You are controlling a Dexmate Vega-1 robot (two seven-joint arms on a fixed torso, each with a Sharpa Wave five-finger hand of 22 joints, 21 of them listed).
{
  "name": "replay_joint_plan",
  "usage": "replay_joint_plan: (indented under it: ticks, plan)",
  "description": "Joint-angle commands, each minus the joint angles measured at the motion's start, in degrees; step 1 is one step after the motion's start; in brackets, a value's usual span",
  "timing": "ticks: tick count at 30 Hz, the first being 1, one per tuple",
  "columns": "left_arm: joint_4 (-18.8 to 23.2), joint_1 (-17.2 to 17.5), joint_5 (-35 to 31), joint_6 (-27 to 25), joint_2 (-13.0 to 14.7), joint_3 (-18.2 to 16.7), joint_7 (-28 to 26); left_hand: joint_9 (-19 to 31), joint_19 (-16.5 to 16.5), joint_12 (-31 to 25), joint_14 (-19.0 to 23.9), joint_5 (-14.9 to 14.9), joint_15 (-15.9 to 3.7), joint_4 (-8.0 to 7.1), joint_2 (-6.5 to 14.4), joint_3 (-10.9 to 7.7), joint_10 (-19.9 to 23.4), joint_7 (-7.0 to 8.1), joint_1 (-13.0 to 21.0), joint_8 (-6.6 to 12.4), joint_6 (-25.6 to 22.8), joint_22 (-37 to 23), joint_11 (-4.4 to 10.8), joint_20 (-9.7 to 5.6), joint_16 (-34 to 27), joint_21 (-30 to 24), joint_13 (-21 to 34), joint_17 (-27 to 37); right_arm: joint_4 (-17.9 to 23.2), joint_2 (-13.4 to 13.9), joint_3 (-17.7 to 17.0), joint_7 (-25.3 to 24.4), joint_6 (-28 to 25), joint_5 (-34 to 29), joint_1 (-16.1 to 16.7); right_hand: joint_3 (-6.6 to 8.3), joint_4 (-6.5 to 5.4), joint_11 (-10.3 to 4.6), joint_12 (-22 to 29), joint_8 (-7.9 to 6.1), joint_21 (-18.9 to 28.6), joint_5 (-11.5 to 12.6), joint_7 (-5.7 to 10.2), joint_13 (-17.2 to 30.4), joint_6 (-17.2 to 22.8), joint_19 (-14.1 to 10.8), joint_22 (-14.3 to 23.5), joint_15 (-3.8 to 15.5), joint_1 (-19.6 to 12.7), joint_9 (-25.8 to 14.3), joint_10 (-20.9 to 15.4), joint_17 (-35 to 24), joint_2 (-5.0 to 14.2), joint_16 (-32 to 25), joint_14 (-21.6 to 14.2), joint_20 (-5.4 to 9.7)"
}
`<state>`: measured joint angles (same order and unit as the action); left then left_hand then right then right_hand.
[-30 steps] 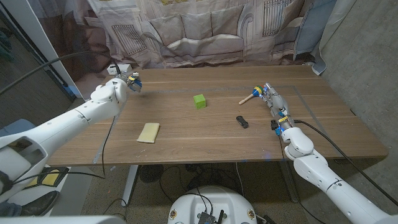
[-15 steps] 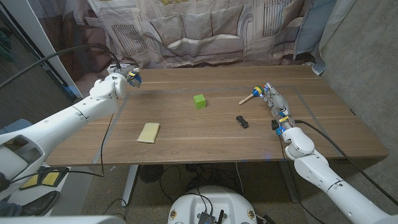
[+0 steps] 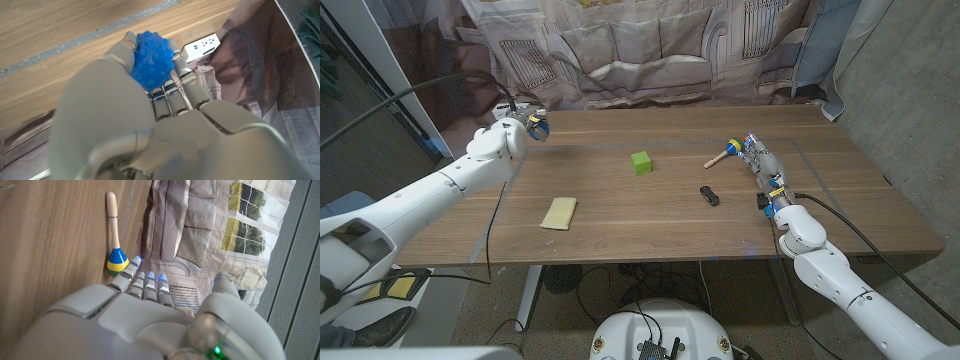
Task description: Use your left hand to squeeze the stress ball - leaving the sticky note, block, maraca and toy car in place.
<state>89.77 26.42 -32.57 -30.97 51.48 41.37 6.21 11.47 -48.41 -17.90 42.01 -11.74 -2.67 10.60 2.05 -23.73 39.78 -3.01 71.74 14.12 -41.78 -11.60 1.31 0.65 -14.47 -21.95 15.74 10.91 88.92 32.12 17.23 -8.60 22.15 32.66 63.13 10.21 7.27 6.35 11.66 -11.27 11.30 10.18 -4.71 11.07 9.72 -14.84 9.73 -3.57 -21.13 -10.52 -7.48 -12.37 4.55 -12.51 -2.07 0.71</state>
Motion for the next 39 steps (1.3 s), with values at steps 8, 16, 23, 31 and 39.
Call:
replay_joint_plan:
  ticks: [8, 16, 23, 31, 39]
  plan:
    - [-4.2, -2.0, 2.9, 2.9, -3.0, 1.4, 1.7, 0.7, -7.6, -2.9, 11.3, -0.9, -5.03, -0.2, 3.9, -3.18, 8.0, 0.05, 10.2, 2.15, -8.2, -0.1, 0.52, -2.64, -2.0, -5.5, 2.1, 0.3, 0.2, 0.1, 0.0, 0.0, -0.1, 0.0, 0.1, -0.16, 0.25, 0.28, 0.1, -0.07, -0.2, -0.1, -0.06, 0.1, 0.6, -0.1, 0.1, -0.09, 0.0, -0.2, -0.7, -0.3, 0.31, -0.2, -0.3, -0.16]
    - [-4.6, -2.7, 2.7, 2.1, -3.5, 2.1, 1.8, 0.8, -10.1, -3.8, 15.3, -1.1, -5.94, -0.32, 3.9, -4.39, 11.9, -0.01, 12.3, 3.58, -14.4, 0.6, 0.58, -3.78, -2.2, -7.7, 2.9, 0.3, 0.3, 0.0, -0.1, -0.2, -0.3, 0.1, 0.1, -0.16, 0.26, 0.25, 0.1, -0.05, -0.2, -0.1, -0.06, 0.1, 0.6, -0.2, 0.1, -0.1, 0.0, -0.2, -0.7, -0.3, 0.31, -0.2, -0.4, -0.19]
    - [-4.9, -3.2, 2.2, 1.2, -3.9, 2.8, 1.7, 0.4, -11.5, -3.7, 17.0, -1.2, -6.51, -0.35, 3.5, -4.96, 13.6, -0.48, 12.7, 4.39, -19.0, 0.9, 0.94, -4.49, -2.0, -8.9, 2.8, 0.3, 0.2, 0.0, -0.1, -0.1, -0.3, 0.0, 0.1, -0.16, 0.27, 0.2, 0.1, -0.03, -0.2, 0.0, -0.08, 0.1, 0.6, -0.1, 0.1, -0.12, 0.0, -0.2, -0.8, -0.4, 0.32, -0.2, -0.3, -0.2]
    - [-5.2, -4.5, -1.6, -1.9, -4.8, 5.3, 2.5, 0.0, -13.4, -4.7, 20.9, -1.1, -7.0, -0.35, 3.2, -5.11, 16.4, -0.15, 13.4, 4.1, -22.0, 0.9, 1.63, -5.03, -2.9, -10.6, 4.3, 0.8, 0.3, 0.1, 0.0, -0.1, -0.7, 0.2, -0.1, -0.16, 0.27, 0.2, 0.0, -0.02, -0.2, 0.0, -0.13, 0.1, 0.6, -0.2, 0.1, -0.13, 0.0, -0.2, -0.7, -0.4, 0.34, -0.2, -0.3, -0.19]
    - [-6.1, -5.0, -1.5, -1.4, -5.3, 5.7, 2.6, -0.1, -13.8, -5.1, 21.6, -1.0, -7.14, -0.37, 3.0, -4.85, 16.8, -0.1, 13.7, 3.95, -23.2, 0.9, 1.93, -5.28, -3.1, -11.3, 5.5, 1.1, 0.9, 0.4, -0.3, -0.5, -1.1, 0.2, 0.3, -0.17, 0.28, 0.17, 0.0, -0.01, -0.2, 0.0, -0.09, 0.1, 0.6, -0.2, 0.1, -0.1, 0.0, -0.2, -0.7, -0.4, 0.35, -0.2, -0.4, -0.14]
